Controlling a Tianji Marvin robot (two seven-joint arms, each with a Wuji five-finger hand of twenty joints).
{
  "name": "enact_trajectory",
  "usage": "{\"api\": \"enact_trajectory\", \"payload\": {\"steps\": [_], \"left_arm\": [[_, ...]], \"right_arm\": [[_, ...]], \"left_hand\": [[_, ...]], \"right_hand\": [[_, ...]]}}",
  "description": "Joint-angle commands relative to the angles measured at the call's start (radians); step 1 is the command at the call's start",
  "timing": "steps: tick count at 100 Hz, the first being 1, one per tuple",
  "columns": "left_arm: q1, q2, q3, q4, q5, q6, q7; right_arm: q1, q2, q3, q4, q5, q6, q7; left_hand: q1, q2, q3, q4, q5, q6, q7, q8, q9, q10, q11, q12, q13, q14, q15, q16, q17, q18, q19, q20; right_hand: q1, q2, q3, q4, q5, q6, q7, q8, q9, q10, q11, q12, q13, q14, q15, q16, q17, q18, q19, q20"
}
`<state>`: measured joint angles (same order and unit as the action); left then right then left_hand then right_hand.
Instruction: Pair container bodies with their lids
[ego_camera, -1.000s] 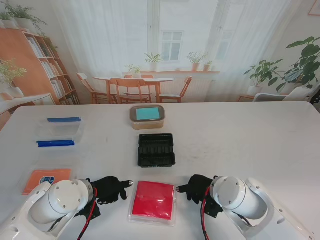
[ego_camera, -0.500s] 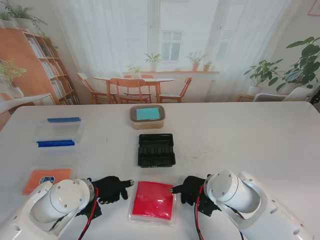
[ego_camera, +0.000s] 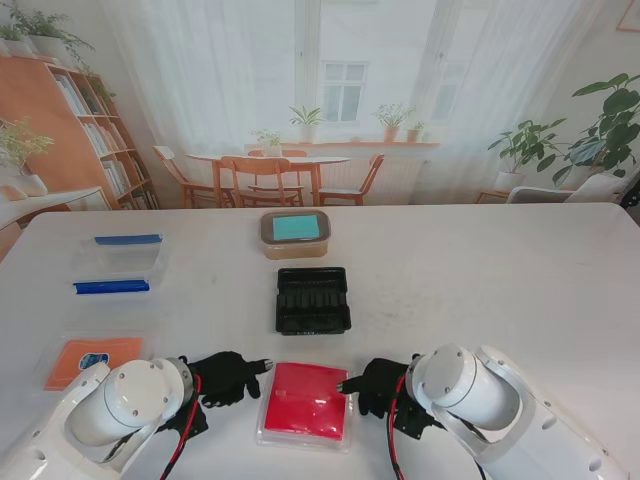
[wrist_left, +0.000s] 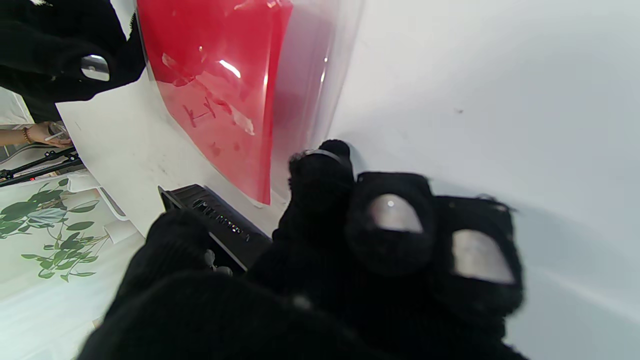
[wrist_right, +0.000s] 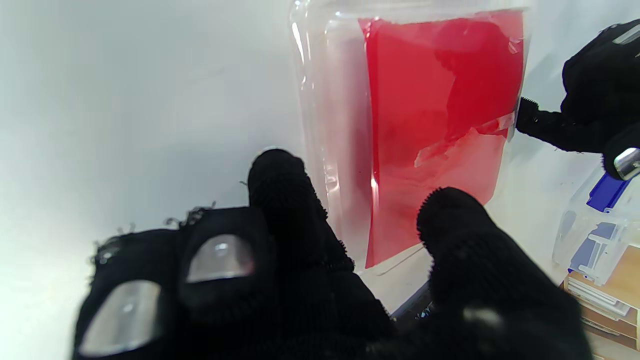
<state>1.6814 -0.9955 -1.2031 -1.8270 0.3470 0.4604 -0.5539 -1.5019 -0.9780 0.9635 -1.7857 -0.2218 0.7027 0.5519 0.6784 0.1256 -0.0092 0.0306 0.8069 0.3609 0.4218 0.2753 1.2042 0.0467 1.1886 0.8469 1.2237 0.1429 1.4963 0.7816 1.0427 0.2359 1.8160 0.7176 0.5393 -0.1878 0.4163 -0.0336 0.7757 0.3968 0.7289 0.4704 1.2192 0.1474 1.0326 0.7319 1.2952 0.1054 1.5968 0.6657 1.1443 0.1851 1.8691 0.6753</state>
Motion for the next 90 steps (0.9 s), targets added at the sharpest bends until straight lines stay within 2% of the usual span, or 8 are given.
{"api": "enact_trajectory", "payload": {"steps": [1,42,90], "left_arm": [[0.013,-0.006,0.008,0.021,0.0,0.004,-0.002],[0.023,-0.012,0.012,0.016,-0.016,0.018,0.025],[0.026,-0.014,0.025,0.004,-0.035,0.03,0.032]], "right_arm": [[0.0,-0.008,-0.015,0.028,0.009,0.002,0.013],[0.011,-0.045,-0.037,0.064,0.086,-0.004,-0.061],[-0.013,-0.066,-0.02,0.06,0.126,-0.018,-0.107]], "left_hand": [[-0.046,0.025,-0.023,-0.038,-0.025,0.076,-0.077,-0.028,0.024,-0.048,-0.002,-0.005,0.026,0.053,0.056,-0.003,0.057,-0.122,0.278,-0.014],[-0.047,0.022,-0.024,-0.038,-0.026,0.077,-0.077,-0.03,0.022,-0.039,-0.011,-0.01,0.018,0.066,0.048,-0.002,0.056,-0.122,0.278,-0.015],[-0.043,0.012,-0.023,-0.036,-0.022,0.078,-0.075,-0.029,0.021,-0.033,-0.019,-0.013,0.015,0.074,0.041,-0.001,0.053,-0.119,0.278,-0.018]], "right_hand": [[-0.022,0.025,-0.02,0.015,-0.057,0.085,-0.158,-0.071,0.033,0.104,0.048,0.019,0.013,-0.036,0.102,0.018,0.08,-0.282,0.225,0.013],[-0.017,0.022,-0.022,0.017,-0.056,0.083,-0.154,-0.072,0.023,0.11,0.044,0.02,0.013,-0.028,0.094,0.011,0.079,-0.278,0.225,-0.002],[-0.011,0.015,-0.017,0.019,-0.057,0.081,-0.155,-0.074,0.011,0.117,0.041,0.023,0.013,-0.024,0.087,0.0,0.077,-0.273,0.225,-0.019]]}}
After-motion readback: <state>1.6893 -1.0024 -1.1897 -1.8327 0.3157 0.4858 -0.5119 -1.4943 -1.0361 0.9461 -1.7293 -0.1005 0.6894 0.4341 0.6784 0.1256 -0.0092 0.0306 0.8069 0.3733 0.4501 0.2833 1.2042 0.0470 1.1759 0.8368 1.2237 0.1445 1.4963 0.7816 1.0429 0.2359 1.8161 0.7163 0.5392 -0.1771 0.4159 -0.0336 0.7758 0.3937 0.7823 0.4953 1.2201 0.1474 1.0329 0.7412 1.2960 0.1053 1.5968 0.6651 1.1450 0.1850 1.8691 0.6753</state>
